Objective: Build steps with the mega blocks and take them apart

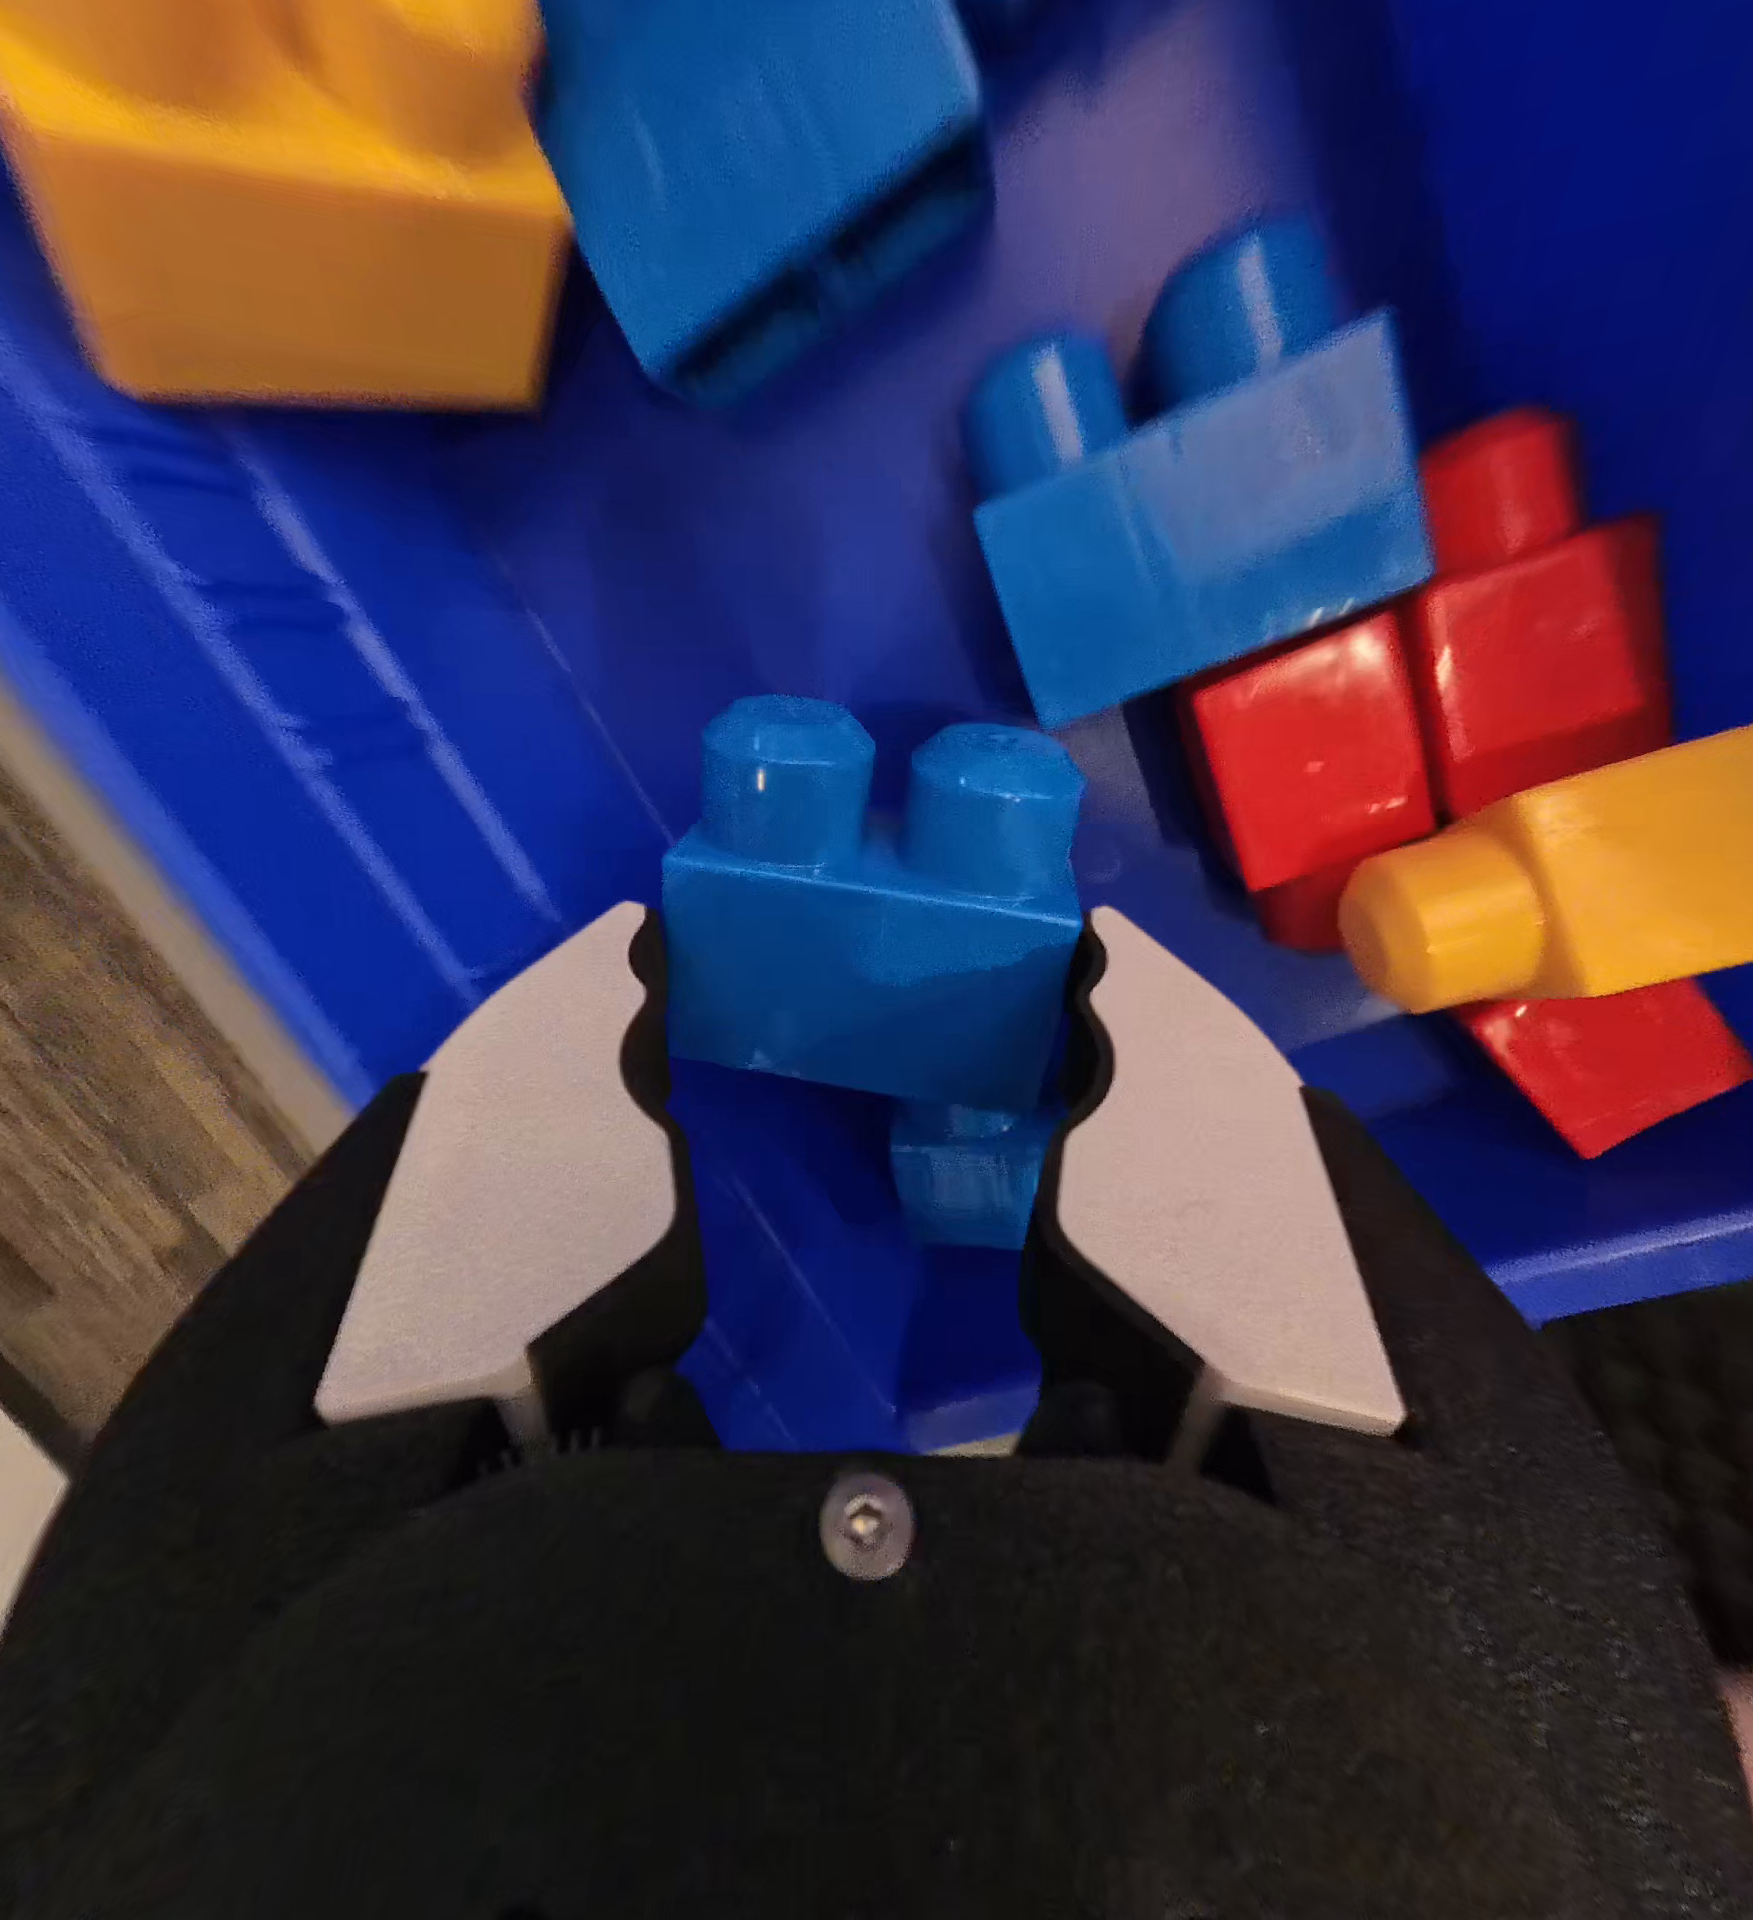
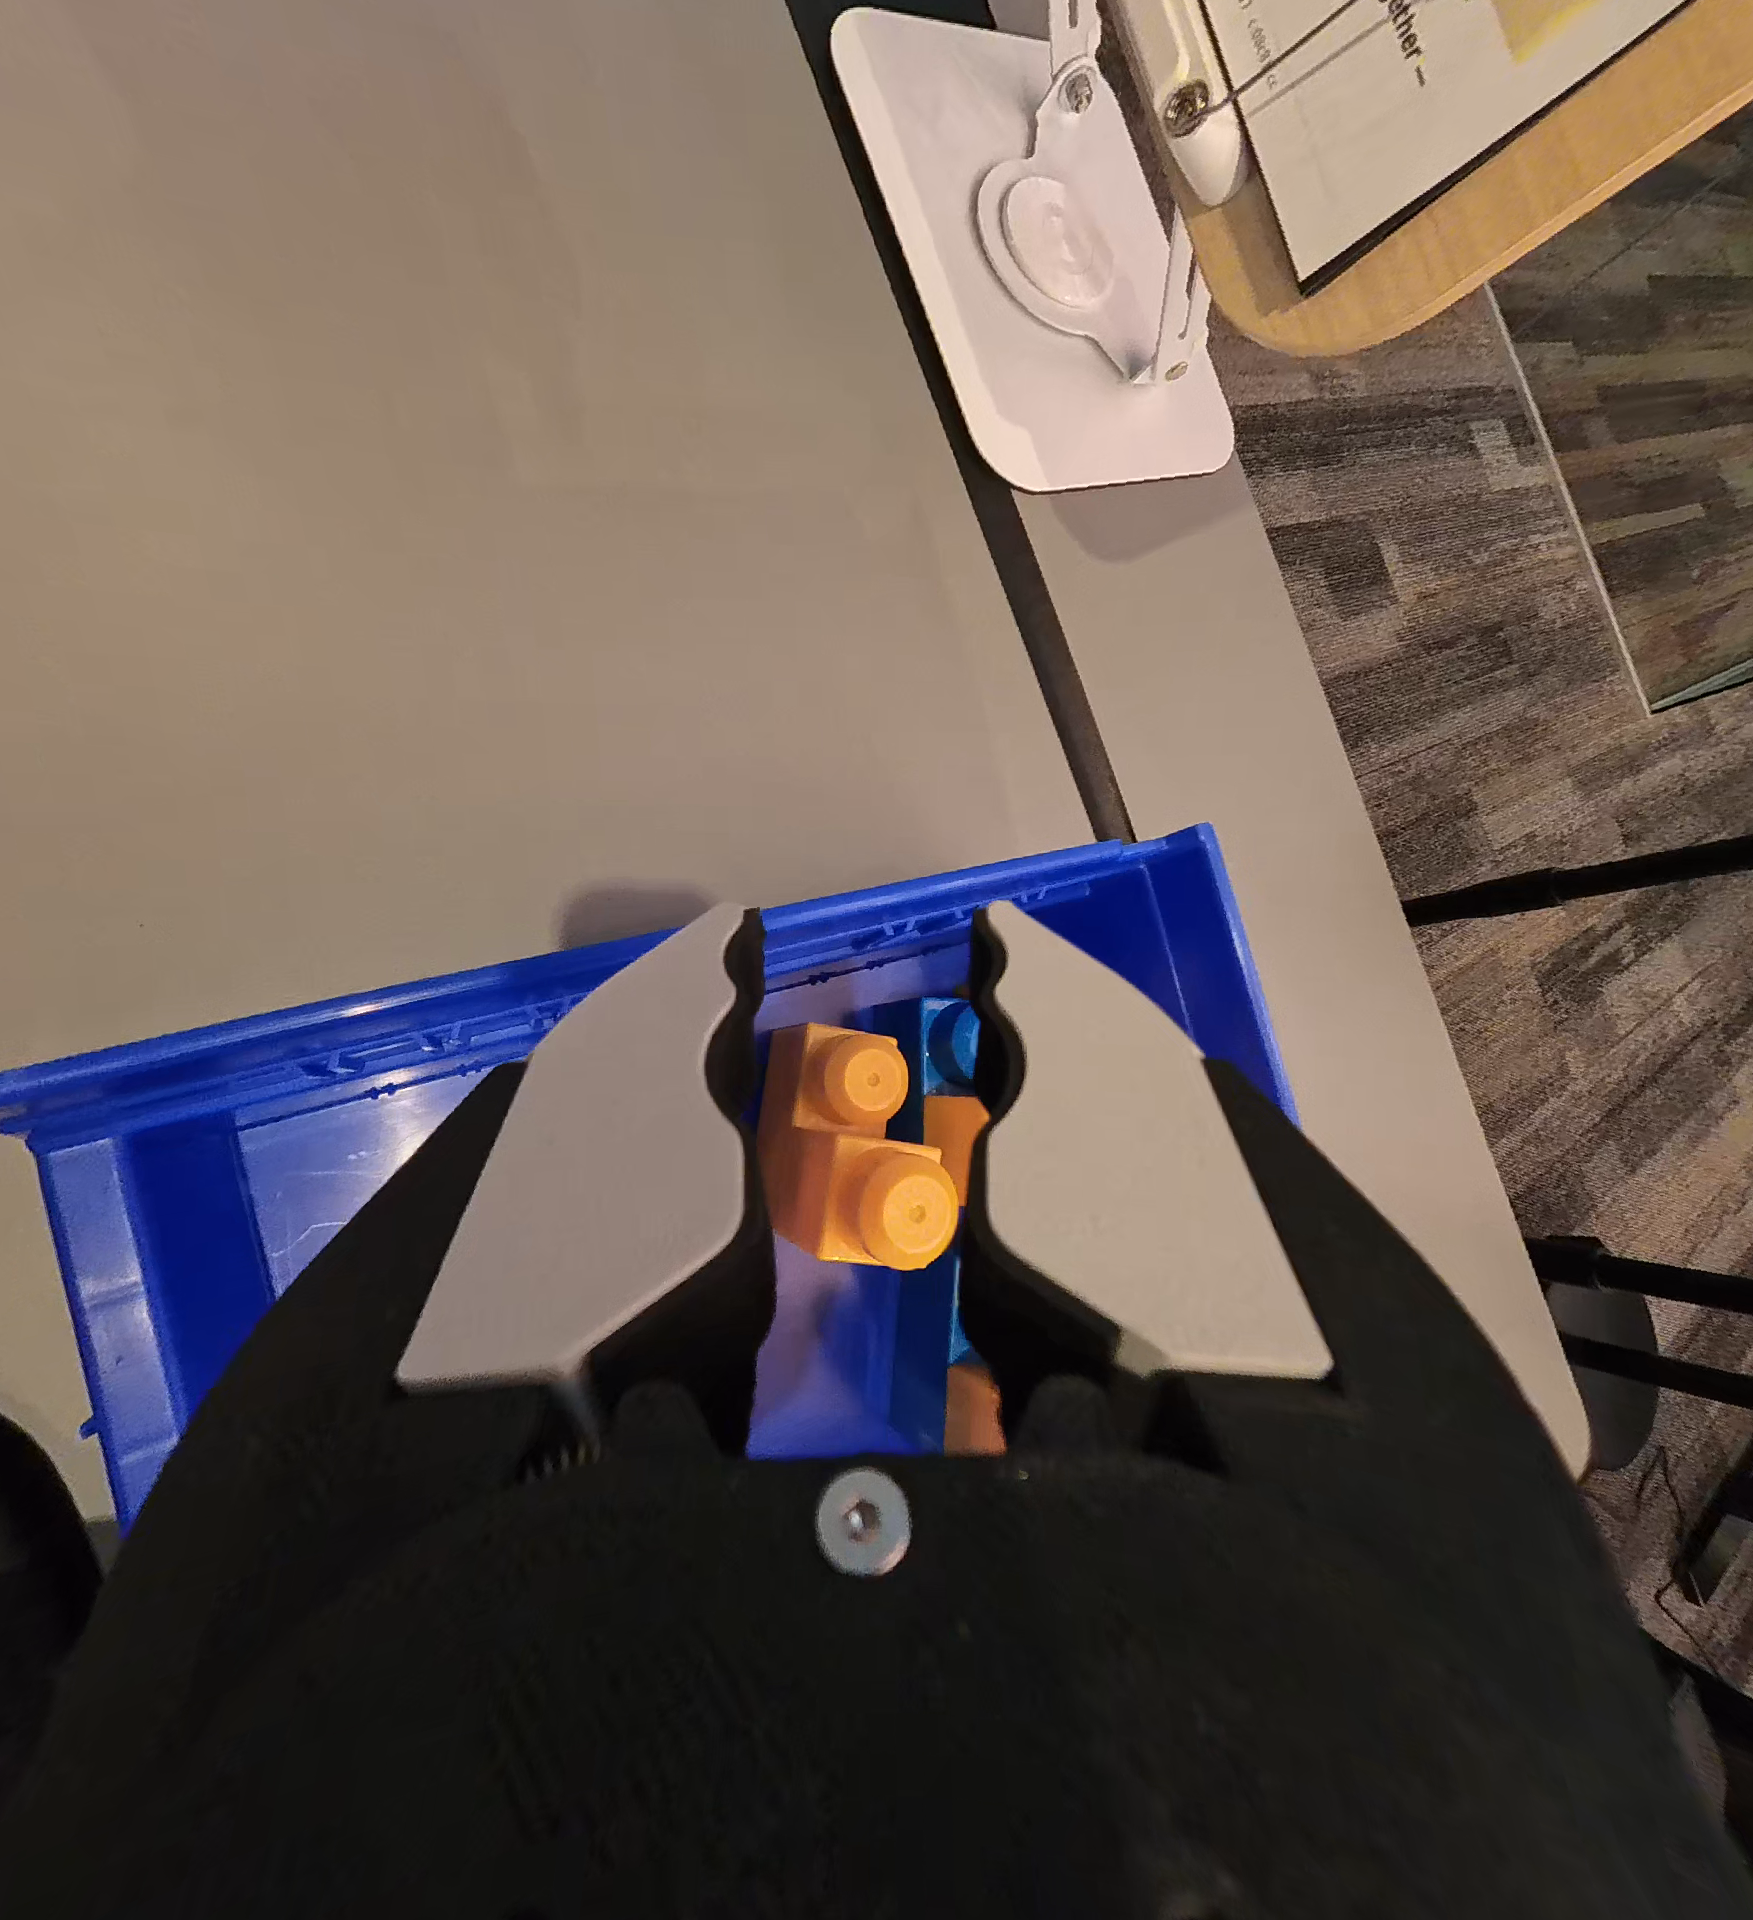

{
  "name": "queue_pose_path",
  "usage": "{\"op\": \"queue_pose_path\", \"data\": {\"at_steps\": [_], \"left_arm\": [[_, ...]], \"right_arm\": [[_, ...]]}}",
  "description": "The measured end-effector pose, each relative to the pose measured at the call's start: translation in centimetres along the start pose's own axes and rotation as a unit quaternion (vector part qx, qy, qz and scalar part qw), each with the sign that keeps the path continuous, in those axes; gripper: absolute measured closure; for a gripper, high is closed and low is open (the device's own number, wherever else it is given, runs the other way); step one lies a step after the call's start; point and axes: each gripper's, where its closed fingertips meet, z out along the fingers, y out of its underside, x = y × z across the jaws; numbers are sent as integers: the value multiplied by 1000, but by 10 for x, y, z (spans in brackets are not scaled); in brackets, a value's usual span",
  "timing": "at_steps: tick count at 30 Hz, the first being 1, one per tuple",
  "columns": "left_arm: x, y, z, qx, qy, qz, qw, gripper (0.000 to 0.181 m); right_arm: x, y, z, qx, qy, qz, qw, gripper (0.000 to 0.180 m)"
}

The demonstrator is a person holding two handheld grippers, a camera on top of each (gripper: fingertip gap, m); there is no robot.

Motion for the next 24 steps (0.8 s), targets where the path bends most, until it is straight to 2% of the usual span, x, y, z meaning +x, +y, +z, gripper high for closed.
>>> {"op": "queue_pose_path", "data": {"at_steps": [3, 5, 7, 10, 12, 14, 15, 17, 21, 24], "left_arm": [[-4, -33, -41, 116, -28, -7, 993, 106], [-3, -61, -76, 214, -49, -16, 975, 106], [17, -94, -113, 318, -29, -15, 948, 106], [76, -139, -156, 435, 36, 20, 900, 107], [121, -164, -172, 484, 60, 57, 871, 107], [165, -181, -177, 509, 80, 85, 853, 107], [184, -187, -175, 512, 89, 97, 849, 107], [216, -194, -165, 502, 99, 116, 851, 107], [248, -201, -143, 479, 74, 141, 863, 107], [267, -203, -131, 464, 75, 162, 868, 107]], "right_arm": [[5, -7, -4, 7, 21, -6, 1000, 141], [13, -18, -10, 18, 57, -10, 998, 141], [24, -38, -19, 40, 105, 1, 994, 141], [20, -94, -31, 139, 124, 56, 981, 141], [-1, -144, -36, 250, 74, 122, 958, 141], [-32, -186, -33, 345, -20, 199, 917, 141], [-45, -197, -26, 358, -65, 235, 901, 141], [-65, -205, -4, 347, -124, 288, 884, 140], [-85, -204, 38, 321, -172, 357, 860, 136], [-104, -204, 66, 301, -229, 409, 830, 120]]}}
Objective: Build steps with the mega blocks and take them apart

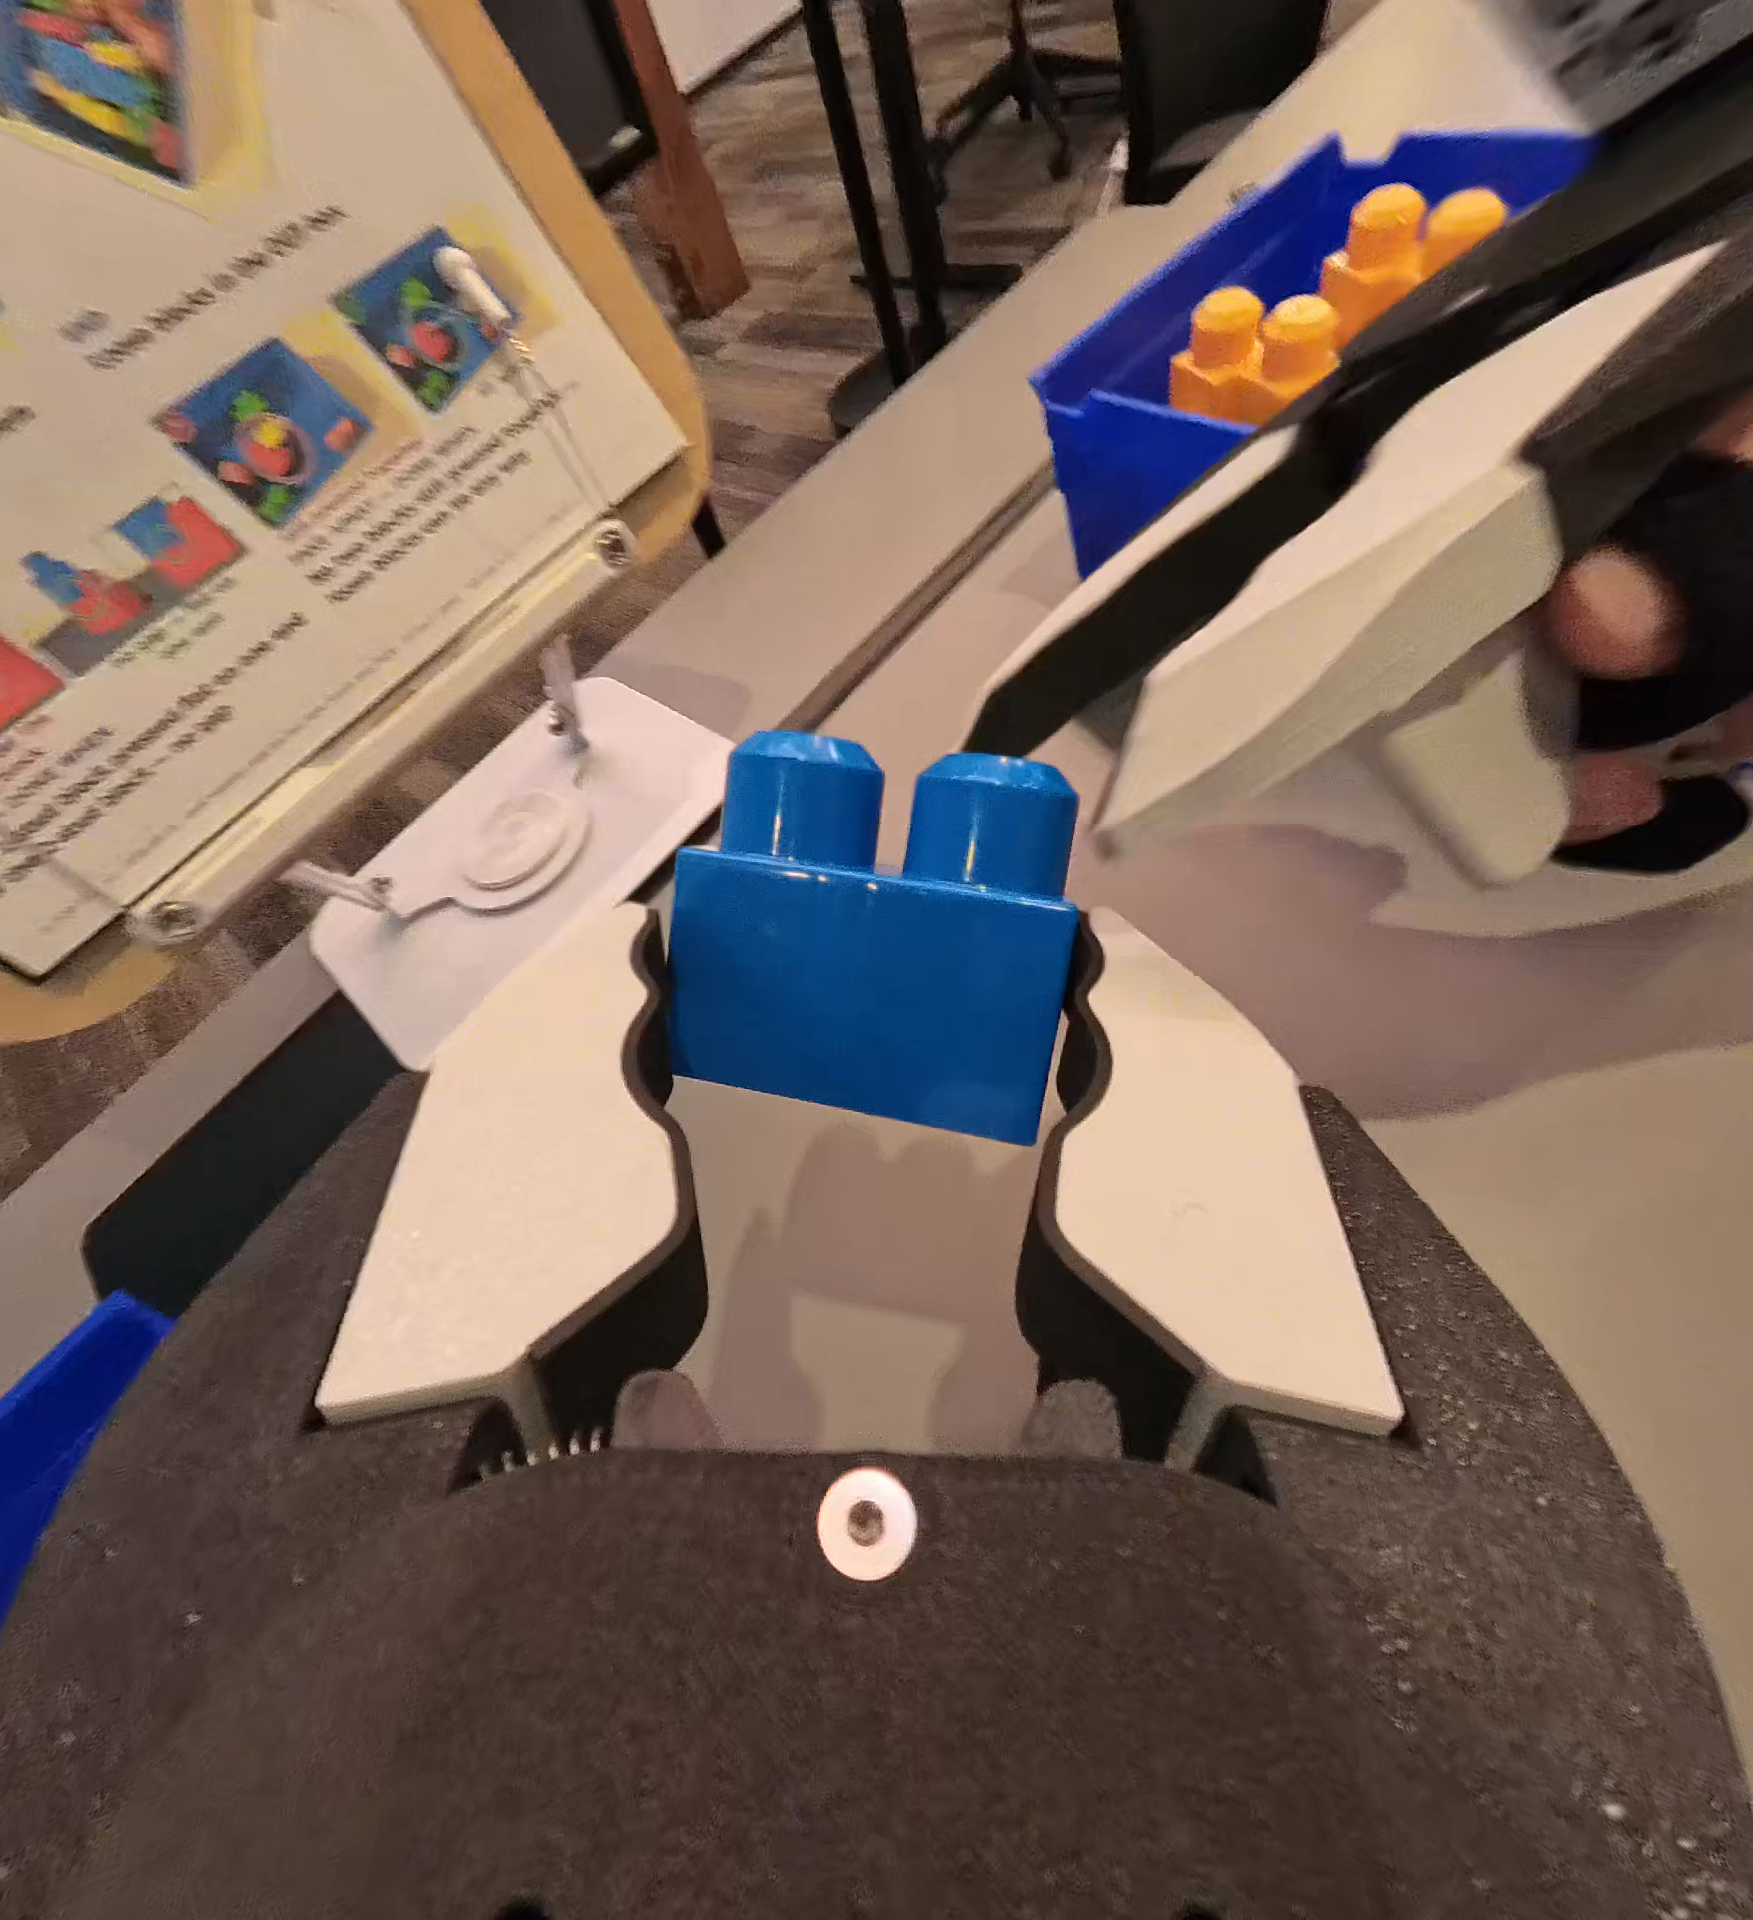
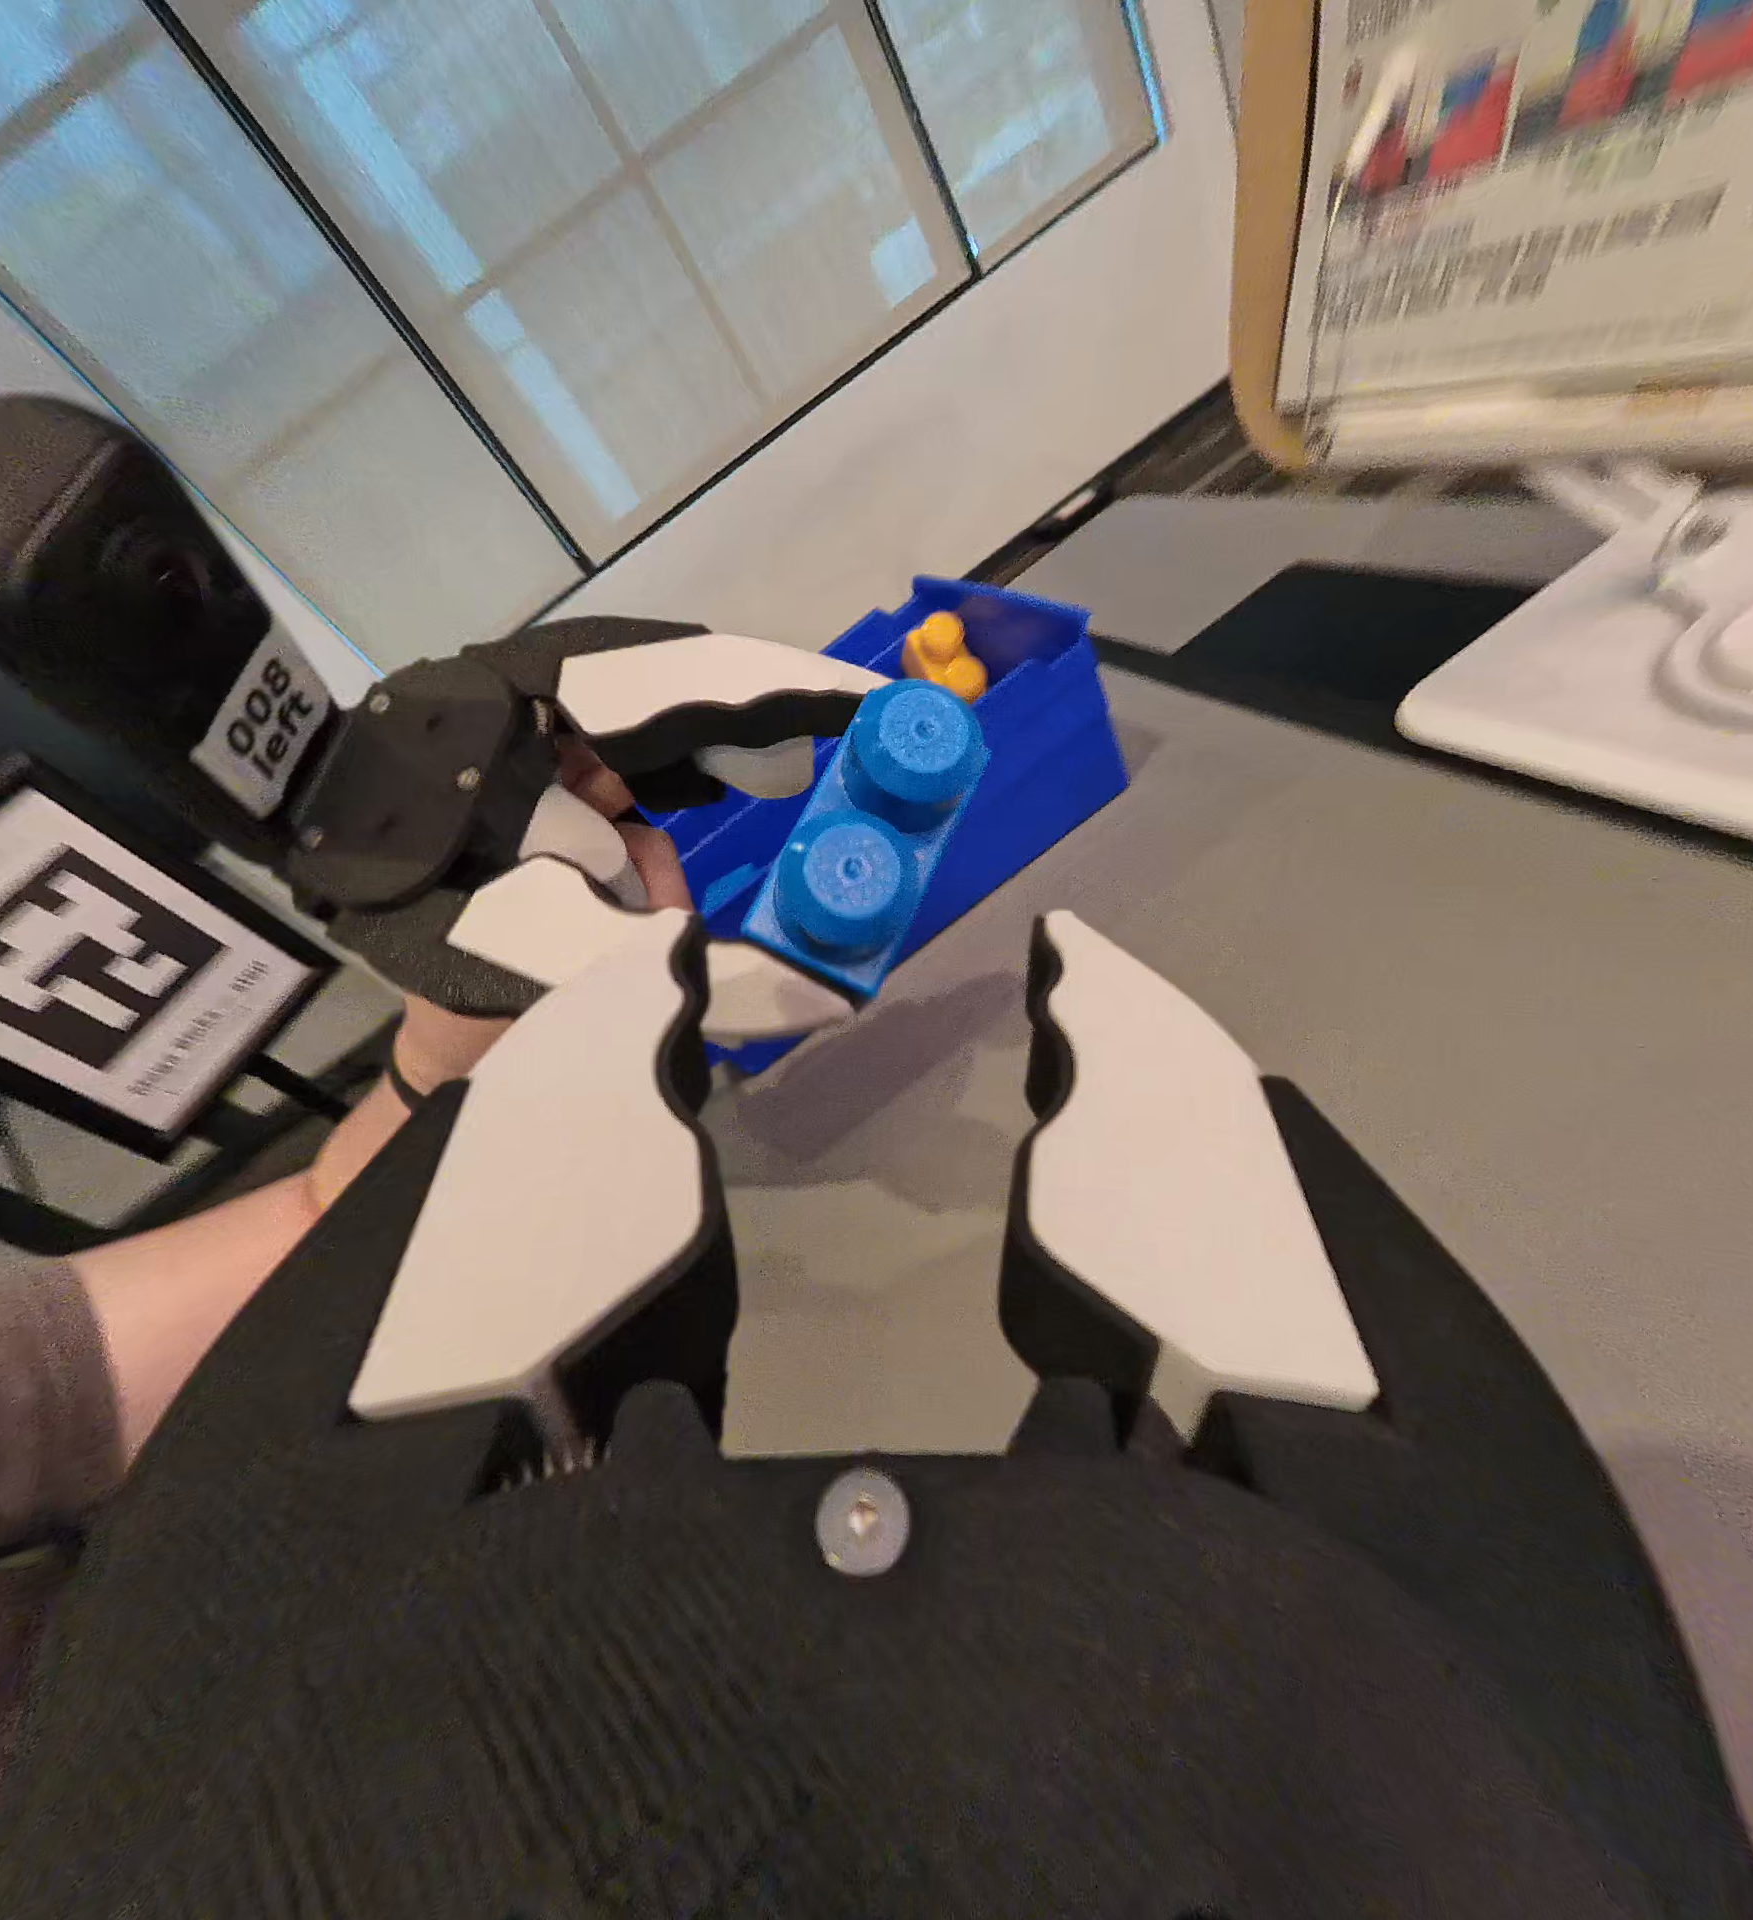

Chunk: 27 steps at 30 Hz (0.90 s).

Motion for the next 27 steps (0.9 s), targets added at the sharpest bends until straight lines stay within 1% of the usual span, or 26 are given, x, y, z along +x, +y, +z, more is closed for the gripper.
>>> {"op": "queue_pose_path", "data": {"at_steps": [1, 3, 4, 5, 8, 11, 12, 14, 16, 17, 18, 19, 21, 22, 23, 25, 27], "left_arm": [[5, 2, 4, -5, 3, 7, 1000, 107], [14, 7, 12, -19, 5, 23, 1000, 107], [15, 9, 13, -24, -3, 31, 999, 107], [15, 11, 15, -28, -12, 45, 999, 108], [19, 21, 17, -58, -1, 61, 996, 109], [18, 30, 7, -100, 39, 46, 993, 103], [12, 36, -2, -126, 48, 46, 990, 104], [-13, 57, -29, -200, 40, 51, 978, 105], [-41, 86, -66, -268, 33, 41, 962, 117], [-49, 99, -85, -287, 48, 42, 956, 118], [-55, 111, -102, -289, 72, 51, 953, 121], [-62, 122, -118, -281, 87, 60, 954, 117], [-72, 145, -146, -272, 112, 33, 955, 122], [-76, 153, -157, -265, 123, 17, 956, 121], [-81, 158, -162, -245, 127, 10, 961, 119], [-81, 167, -168, -206, 161, -10, 965, 132], [-81, 179, -165, -194, 184, -21, 963, 133]], "right_arm": [[0, 7, 6, -5, -18, 31, 999, 116], [0, 23, 16, -24, -54, 86, 995, 117], [3, 29, 19, -36, -62, 105, 992, 130], [8, 33, 21, -40, -62, 115, 991, 136], [22, 34, 19, -29, -55, 124, 990, 142], [43, 31, 13, -23, -9, 89, 996, 143], [51, 31, 11, -25, 13, 70, 997, 143], [69, 39, 8, -62, 69, 16, 996, 143], [85, 53, 8, -118, 122, -45, 985, 143], [91, 61, 8, -145, 145, -73, 976, 143], [95, 69, 9, -171, 159, -95, 968, 143], [97, 76, 11, -192, 165, -109, 961, 143], [98, 88, 15, -219, 166, -118, 954, 143], [99, 93, 15, -230, 166, -119, 952, 143], [101, 97, 16, -239, 167, -121, 949, 143], [106, 102, 15, -246, 174, -126, 945, 143], [109, 104, 14, -252, 176, -128, 943, 143]]}}
